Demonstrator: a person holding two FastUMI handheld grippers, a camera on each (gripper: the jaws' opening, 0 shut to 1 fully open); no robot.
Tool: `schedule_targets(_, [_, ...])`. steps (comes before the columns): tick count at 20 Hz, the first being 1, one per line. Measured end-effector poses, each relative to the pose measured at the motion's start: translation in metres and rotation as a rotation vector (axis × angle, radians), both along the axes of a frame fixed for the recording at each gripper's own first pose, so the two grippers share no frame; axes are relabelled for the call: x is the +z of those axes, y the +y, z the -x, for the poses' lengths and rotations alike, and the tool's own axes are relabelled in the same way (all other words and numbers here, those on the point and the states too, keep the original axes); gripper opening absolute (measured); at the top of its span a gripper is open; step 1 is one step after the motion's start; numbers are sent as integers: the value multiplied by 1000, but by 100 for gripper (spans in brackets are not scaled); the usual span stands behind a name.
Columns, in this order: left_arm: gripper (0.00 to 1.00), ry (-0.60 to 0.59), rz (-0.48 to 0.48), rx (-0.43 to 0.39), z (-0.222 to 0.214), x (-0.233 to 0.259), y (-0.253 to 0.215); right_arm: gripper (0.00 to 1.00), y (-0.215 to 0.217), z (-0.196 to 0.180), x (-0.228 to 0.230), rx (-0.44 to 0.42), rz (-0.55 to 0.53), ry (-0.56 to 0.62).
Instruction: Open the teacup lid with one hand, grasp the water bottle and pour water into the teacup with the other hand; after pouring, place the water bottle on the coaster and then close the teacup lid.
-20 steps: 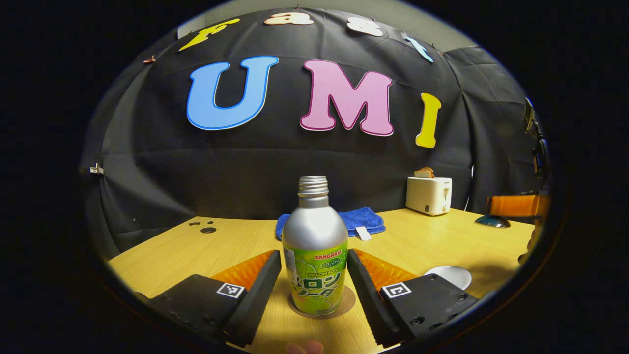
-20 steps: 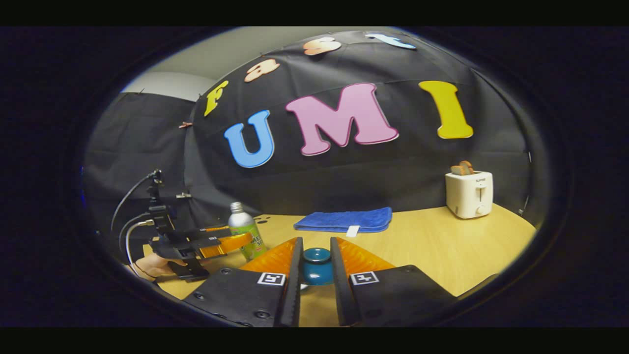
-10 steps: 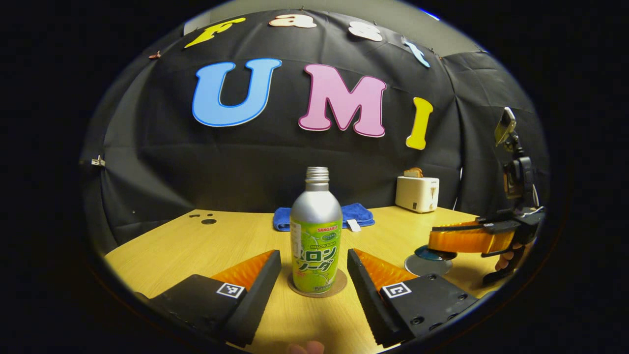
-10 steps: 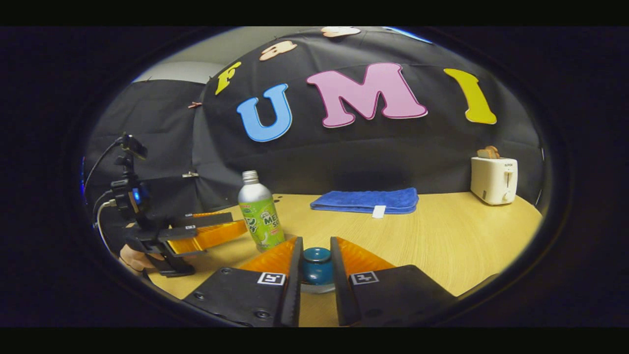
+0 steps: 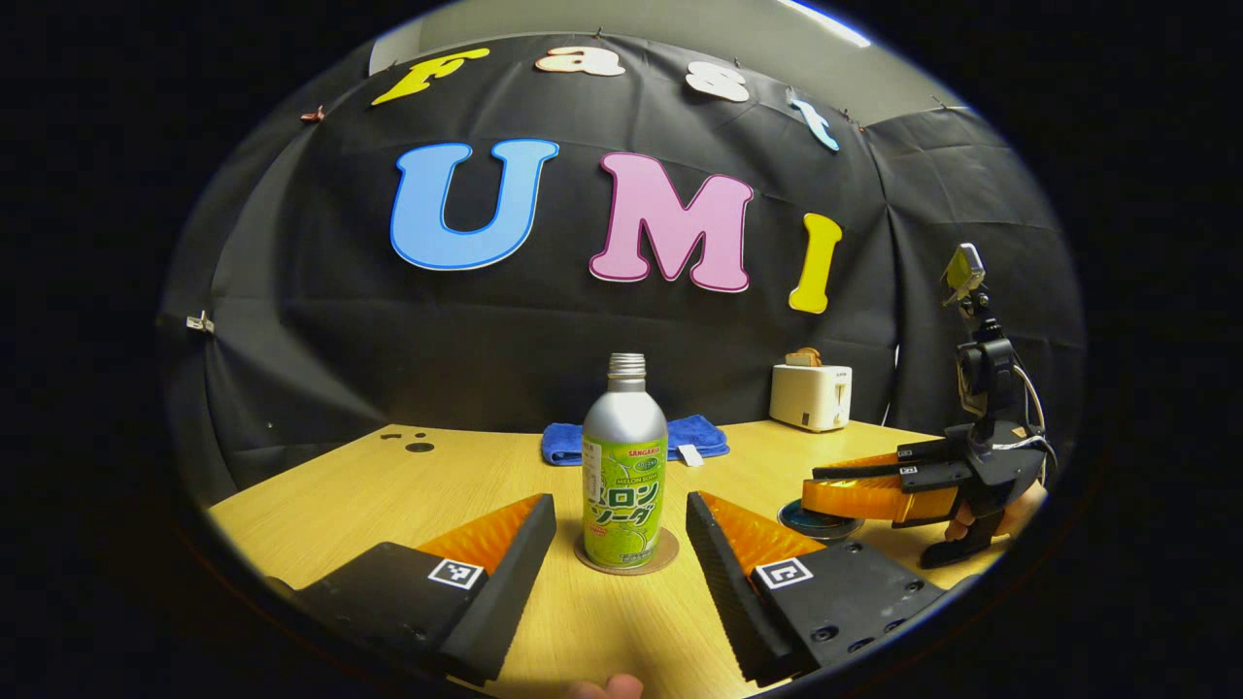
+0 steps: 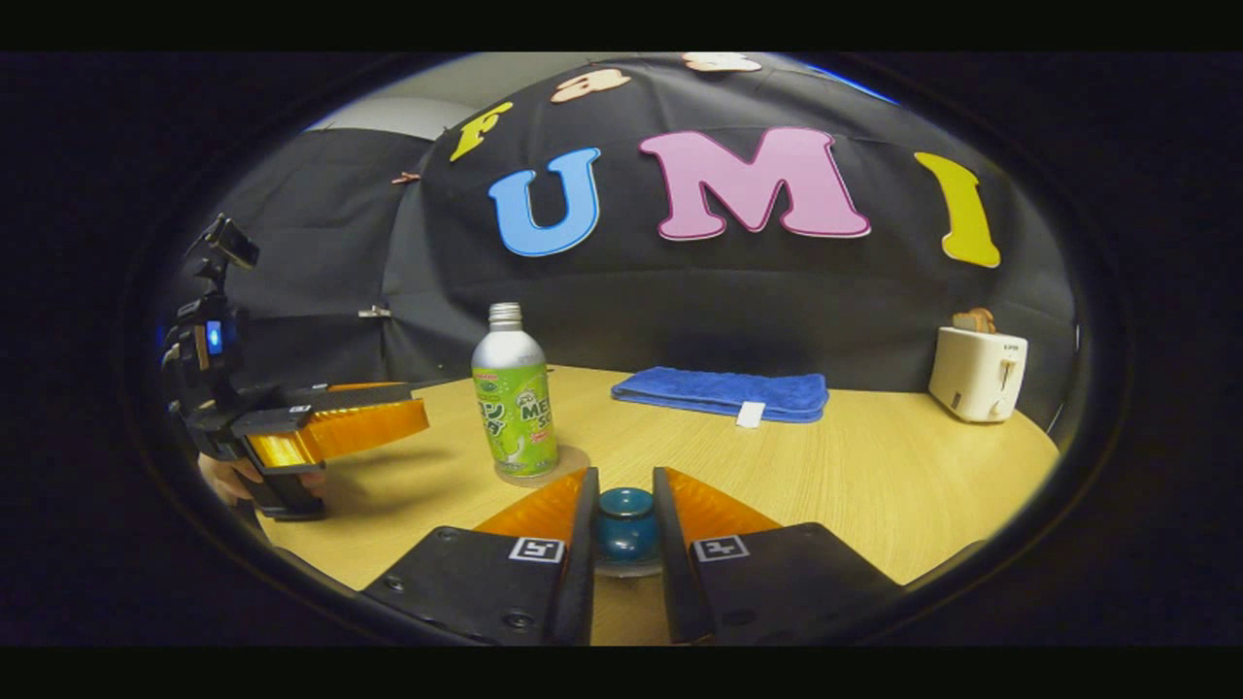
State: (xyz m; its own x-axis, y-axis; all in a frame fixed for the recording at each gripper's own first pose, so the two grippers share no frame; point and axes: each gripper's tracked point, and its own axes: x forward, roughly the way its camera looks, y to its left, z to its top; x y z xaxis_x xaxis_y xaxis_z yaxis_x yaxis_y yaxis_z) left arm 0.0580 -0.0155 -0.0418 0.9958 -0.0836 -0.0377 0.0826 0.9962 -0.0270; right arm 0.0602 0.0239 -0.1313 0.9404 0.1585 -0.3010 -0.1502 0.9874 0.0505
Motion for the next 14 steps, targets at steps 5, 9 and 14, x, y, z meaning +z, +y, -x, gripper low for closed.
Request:
schedule_targets(5, [87,6,-9,4,2,1,2,36,1,2,-1,4,-3,13])
schedule_targets(9, [86,1,-4,-7,4,5,-6,40,0,5,3,9,-22,11])
schedule_targets(14, [87,-25,-4,-17,14,20,-20,34,0,22,57,0,-70,-116])
